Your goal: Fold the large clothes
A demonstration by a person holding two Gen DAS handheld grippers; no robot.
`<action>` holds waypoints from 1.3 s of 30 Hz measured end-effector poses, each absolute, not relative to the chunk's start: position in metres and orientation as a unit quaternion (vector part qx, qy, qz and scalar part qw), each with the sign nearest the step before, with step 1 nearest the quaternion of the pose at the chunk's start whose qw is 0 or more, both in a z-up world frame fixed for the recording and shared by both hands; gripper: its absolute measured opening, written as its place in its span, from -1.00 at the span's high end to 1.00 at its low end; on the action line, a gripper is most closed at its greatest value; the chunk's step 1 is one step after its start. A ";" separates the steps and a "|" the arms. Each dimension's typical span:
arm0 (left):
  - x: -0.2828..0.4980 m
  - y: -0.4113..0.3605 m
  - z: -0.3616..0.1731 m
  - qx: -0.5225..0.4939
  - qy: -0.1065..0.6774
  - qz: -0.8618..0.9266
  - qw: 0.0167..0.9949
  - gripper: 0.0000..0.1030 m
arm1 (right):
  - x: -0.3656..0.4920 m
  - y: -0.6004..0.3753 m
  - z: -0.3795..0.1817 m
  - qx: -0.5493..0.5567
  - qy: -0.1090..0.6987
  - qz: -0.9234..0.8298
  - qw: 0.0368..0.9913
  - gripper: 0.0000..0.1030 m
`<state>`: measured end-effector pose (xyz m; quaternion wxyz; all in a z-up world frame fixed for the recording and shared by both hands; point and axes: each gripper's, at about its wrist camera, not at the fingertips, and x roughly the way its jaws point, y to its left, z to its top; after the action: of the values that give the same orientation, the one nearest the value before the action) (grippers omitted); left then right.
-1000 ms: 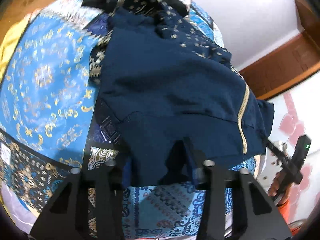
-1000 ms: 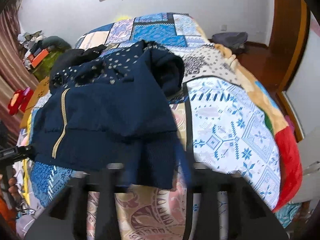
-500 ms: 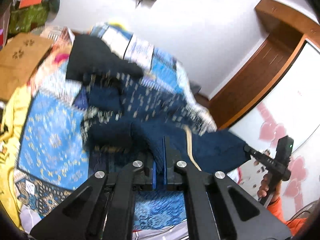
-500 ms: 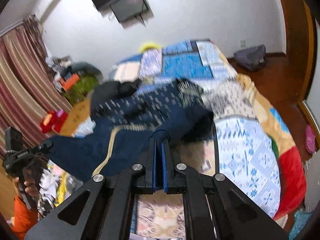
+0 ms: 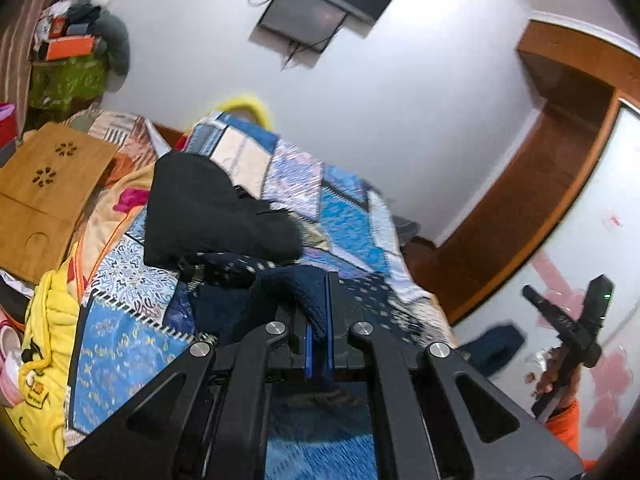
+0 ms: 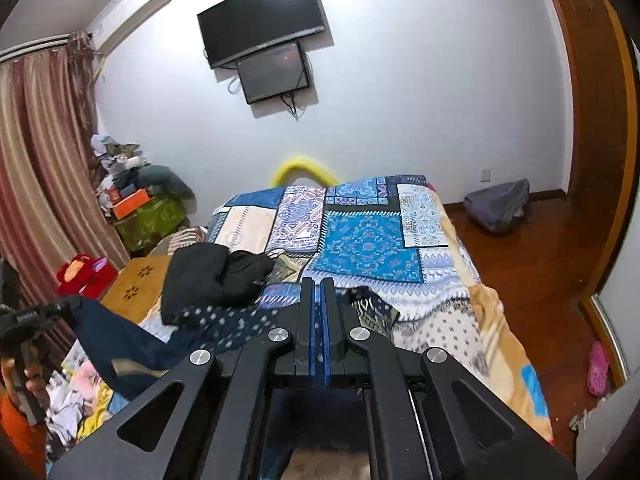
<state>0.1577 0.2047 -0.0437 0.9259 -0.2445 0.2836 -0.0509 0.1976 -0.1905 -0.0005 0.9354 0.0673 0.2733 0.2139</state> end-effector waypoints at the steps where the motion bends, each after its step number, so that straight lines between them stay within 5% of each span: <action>1: 0.170 0.206 -0.050 -0.244 0.292 -0.047 0.923 0.94 | 0.208 -0.189 -0.005 0.064 0.279 0.209 0.935 0.96; 10: 0.241 0.209 -0.139 -0.243 0.385 -0.014 0.890 0.94 | 0.250 -0.176 -0.079 0.053 0.381 0.221 0.896 0.95; 17: 0.226 0.201 -0.146 -0.219 0.392 -0.015 0.893 0.94 | 0.214 -0.167 -0.101 0.011 0.439 0.240 0.866 0.84; 19: 0.213 0.194 -0.140 -0.197 0.388 -0.013 0.900 0.94 | 0.196 -0.169 -0.101 0.024 0.450 0.246 0.858 0.60; 21: 0.201 0.188 -0.134 -0.181 0.383 -0.017 0.906 0.94 | 0.180 -0.170 -0.102 0.035 0.455 0.241 0.856 -0.11; 23: 0.187 0.180 -0.129 -0.163 0.376 -0.018 0.912 0.94 | 0.164 -0.171 -0.103 0.050 0.457 0.232 0.857 -0.37; 39: 0.130 0.129 -0.133 -0.091 0.376 -0.053 0.921 0.94 | 0.138 -0.126 -0.161 0.248 0.559 0.213 0.762 -0.38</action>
<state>0.1303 0.1294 -0.1334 0.9207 -0.0907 0.3758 -0.0534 0.1385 -0.1256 -0.1610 0.7619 0.2483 0.5590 0.2129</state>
